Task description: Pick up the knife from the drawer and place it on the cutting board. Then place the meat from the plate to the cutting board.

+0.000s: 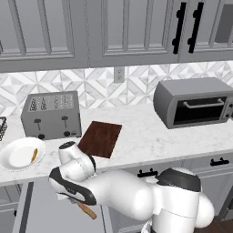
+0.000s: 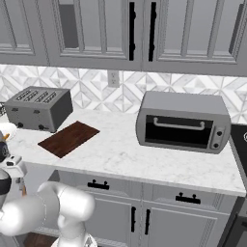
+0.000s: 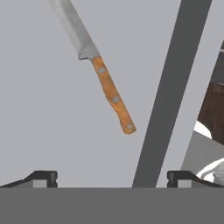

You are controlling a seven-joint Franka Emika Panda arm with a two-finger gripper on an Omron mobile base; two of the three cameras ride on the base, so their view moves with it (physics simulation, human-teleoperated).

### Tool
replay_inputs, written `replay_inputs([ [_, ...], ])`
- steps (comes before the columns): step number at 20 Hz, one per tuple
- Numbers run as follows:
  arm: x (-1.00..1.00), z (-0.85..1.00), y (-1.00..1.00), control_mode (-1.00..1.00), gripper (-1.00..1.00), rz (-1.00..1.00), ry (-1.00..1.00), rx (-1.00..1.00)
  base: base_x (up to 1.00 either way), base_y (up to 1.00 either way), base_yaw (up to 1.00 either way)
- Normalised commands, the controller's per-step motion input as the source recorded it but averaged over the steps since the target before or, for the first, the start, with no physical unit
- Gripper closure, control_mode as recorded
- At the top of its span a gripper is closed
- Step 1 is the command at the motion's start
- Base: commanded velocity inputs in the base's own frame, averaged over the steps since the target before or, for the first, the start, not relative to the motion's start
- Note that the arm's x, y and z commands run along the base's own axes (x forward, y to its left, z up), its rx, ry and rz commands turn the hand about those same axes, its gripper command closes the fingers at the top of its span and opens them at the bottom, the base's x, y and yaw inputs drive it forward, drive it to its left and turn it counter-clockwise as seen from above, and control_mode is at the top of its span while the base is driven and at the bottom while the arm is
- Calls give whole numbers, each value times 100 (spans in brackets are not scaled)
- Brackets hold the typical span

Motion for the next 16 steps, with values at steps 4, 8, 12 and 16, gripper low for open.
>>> replay_inputs([
  [4, 8, -24, 0, -100, -100, 12, -21, 1, 0, 0, 0],
  [8, 0, -33, 0, -100, -100, 16, -25, 1, 0, 0, 0],
  [12, 11, -14, 0, -100, -100, 12, -8, 0, 0, 0, 0],
  [16, 24, -3, 0, -100, -100, 5, 0, 0, 0, 0, 0],
])
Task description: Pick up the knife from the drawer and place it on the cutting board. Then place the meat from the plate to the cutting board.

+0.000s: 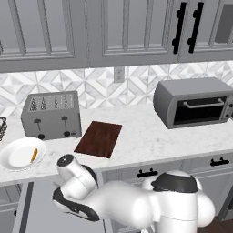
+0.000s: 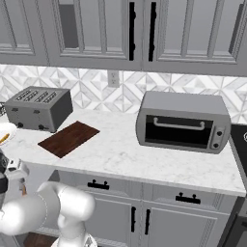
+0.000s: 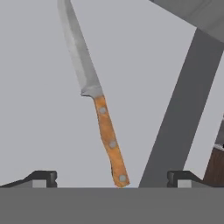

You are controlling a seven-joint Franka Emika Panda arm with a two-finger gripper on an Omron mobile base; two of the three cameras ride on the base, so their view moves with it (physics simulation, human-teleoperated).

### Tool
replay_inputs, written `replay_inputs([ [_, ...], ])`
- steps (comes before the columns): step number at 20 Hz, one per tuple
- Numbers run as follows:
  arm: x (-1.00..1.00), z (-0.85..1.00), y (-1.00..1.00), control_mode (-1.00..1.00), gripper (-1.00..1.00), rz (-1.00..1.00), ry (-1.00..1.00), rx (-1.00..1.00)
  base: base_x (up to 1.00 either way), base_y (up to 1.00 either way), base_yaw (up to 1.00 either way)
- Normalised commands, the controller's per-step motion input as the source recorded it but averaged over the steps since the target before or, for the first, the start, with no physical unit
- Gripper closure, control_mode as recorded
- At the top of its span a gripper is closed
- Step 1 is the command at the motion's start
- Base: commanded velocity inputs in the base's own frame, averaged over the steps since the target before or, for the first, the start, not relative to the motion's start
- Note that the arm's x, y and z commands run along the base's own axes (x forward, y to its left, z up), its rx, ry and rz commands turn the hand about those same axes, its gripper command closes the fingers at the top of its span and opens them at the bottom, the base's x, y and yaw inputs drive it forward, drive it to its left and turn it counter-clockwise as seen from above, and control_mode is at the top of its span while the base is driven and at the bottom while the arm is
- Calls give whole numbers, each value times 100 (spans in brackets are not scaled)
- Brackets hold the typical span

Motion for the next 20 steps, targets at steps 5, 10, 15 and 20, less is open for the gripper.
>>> replay_inputs([
  [5, 15, -35, 1, -100, -100, 5, 7, 0, 0, 0, 0],
  [10, 1, -46, 3, -100, -100, 11, 11, 0, 0, 0, 0],
  [15, 10, -37, 0, -100, -100, 11, 9, 0, 0, 0, 0],
  [20, 14, -12, 0, -100, -100, 10, 7, 0, 0, 0, 0],
])
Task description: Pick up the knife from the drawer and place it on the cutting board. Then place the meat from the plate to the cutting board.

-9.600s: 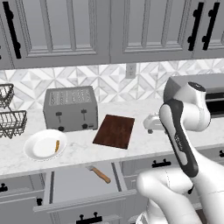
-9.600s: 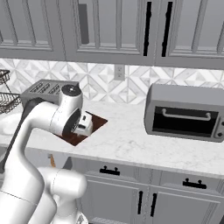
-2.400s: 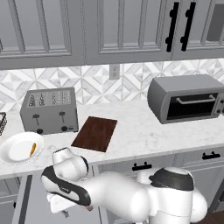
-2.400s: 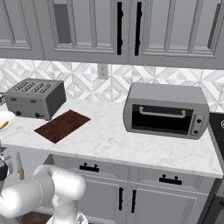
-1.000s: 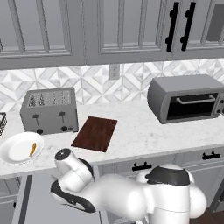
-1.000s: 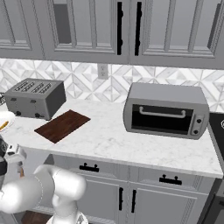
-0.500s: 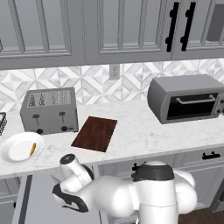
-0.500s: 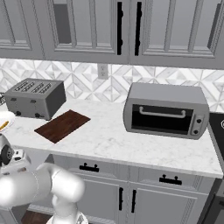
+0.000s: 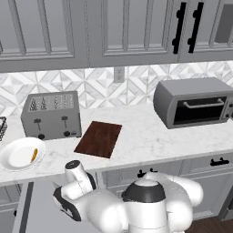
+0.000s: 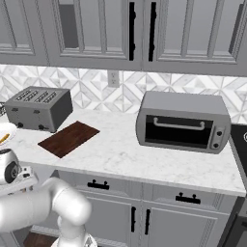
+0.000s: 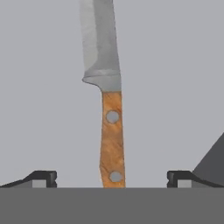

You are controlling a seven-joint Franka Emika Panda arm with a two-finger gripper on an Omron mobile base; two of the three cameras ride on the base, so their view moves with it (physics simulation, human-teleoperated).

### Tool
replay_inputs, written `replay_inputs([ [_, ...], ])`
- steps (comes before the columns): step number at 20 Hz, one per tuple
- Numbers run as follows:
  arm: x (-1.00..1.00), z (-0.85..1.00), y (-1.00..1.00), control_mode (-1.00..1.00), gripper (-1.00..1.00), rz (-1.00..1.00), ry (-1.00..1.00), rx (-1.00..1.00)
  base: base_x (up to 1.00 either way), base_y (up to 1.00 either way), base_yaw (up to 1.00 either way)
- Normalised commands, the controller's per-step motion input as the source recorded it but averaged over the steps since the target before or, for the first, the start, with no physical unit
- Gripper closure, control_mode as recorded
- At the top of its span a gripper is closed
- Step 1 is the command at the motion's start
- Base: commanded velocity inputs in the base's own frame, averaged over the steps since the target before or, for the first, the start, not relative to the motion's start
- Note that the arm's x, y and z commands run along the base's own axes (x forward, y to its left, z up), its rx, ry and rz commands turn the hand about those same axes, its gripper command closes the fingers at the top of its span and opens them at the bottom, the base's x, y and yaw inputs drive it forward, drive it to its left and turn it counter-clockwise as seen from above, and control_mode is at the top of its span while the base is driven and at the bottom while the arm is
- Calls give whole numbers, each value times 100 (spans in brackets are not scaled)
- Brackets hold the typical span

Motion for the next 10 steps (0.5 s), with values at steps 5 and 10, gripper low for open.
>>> replay_inputs([
  [5, 3, -23, 0, -100, -100, 9, 4, 0, 0, 0, 0],
  [10, 0, -29, 0, -100, -100, 8, 3, 0, 0, 0, 0],
])
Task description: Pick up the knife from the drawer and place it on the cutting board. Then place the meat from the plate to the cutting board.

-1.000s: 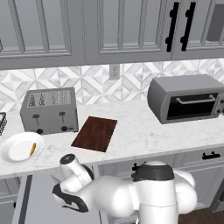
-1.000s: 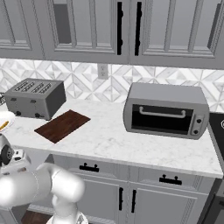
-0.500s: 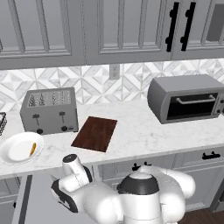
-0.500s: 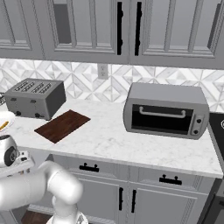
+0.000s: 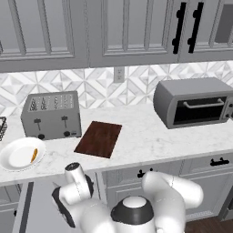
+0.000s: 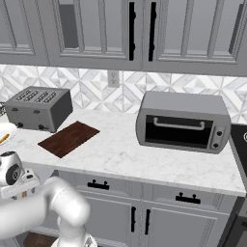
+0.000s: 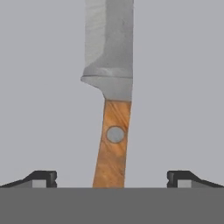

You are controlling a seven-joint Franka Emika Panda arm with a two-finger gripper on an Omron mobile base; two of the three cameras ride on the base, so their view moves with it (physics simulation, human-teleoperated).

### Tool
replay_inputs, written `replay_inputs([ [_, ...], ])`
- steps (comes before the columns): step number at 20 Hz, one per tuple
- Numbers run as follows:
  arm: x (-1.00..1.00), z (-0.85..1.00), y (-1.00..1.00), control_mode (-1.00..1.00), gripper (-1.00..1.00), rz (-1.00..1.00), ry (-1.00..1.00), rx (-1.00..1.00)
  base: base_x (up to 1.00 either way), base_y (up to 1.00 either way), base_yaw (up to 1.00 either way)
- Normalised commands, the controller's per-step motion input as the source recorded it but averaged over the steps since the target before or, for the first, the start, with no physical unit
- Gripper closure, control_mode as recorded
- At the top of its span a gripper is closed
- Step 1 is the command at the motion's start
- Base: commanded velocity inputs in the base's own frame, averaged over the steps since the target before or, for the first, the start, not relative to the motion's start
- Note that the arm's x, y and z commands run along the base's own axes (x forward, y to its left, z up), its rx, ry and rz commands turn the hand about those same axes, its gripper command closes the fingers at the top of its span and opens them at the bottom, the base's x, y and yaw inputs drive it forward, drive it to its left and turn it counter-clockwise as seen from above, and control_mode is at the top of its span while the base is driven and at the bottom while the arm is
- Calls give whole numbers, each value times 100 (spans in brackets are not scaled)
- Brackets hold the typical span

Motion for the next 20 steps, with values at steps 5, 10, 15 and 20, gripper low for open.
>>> replay_inputs([
  [5, 0, -29, 3, -100, -100, 5, 3, 0, 0, 0, 0],
  [10, -5, -30, 2, -100, -100, 2, 1, 0, 0, 0, 0],
  [15, -7, -17, 0, -100, 100, 0, 1, 0, 0, 0, 0],
  [20, -11, -8, 0, -100, 100, 0, 1, 0, 0, 0, 0],
])
